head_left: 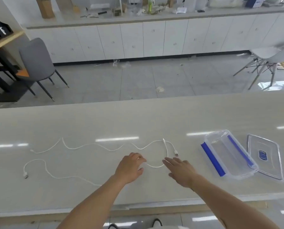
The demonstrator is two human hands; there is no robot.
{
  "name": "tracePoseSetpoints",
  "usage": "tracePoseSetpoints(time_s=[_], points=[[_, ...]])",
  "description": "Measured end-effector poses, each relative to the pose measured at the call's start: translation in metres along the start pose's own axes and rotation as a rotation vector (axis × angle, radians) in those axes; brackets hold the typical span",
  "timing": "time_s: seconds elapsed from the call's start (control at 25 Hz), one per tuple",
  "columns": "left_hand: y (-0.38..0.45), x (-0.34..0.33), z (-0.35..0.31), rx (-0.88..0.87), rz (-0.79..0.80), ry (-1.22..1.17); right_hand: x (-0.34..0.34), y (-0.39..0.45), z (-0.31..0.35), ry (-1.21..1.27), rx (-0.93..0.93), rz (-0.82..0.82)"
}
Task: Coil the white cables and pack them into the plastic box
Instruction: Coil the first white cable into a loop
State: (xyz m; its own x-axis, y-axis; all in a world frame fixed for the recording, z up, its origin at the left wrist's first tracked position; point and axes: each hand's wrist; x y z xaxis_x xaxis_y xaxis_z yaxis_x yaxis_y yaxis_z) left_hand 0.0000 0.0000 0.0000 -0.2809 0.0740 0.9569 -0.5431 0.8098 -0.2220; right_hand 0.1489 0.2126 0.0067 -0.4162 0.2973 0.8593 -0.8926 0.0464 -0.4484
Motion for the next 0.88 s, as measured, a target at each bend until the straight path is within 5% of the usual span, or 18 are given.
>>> tracePoseSetpoints(time_s=[0.2,0.36,0.64,0.88], points=[[0.015,-0.014,-0.021,0.021,0.136,0.104,-0.012,0.014,0.001,-0.013,-0.019,0.073],[0.010,-0.033,-0.025,0.026,0.137,0.109,-0.034,0.008,0.002,0.043,-0.052,-0.048],[-0.016,-0.022,-0.031,0.044,-0.020,-0.303,-0.044,0.012,0.013,0.057,0.011,-0.118],[-0.035,0.019,0.000,0.137,-0.104,-0.568,-0.027,-0.007,0.010,0.381,-0.130,-0.296]])
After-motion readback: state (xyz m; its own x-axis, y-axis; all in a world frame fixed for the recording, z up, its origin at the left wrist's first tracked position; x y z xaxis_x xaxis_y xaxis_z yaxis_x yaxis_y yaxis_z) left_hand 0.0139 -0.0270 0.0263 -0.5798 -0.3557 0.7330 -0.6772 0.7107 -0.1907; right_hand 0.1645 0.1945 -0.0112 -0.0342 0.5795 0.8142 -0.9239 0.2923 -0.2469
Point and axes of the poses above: each hand's wrist, its own y-axis towards the middle knuckle, its own x-axis out of the back of the hand, z = x × y, and after that the axes turned 7 degrees about y, right-handed
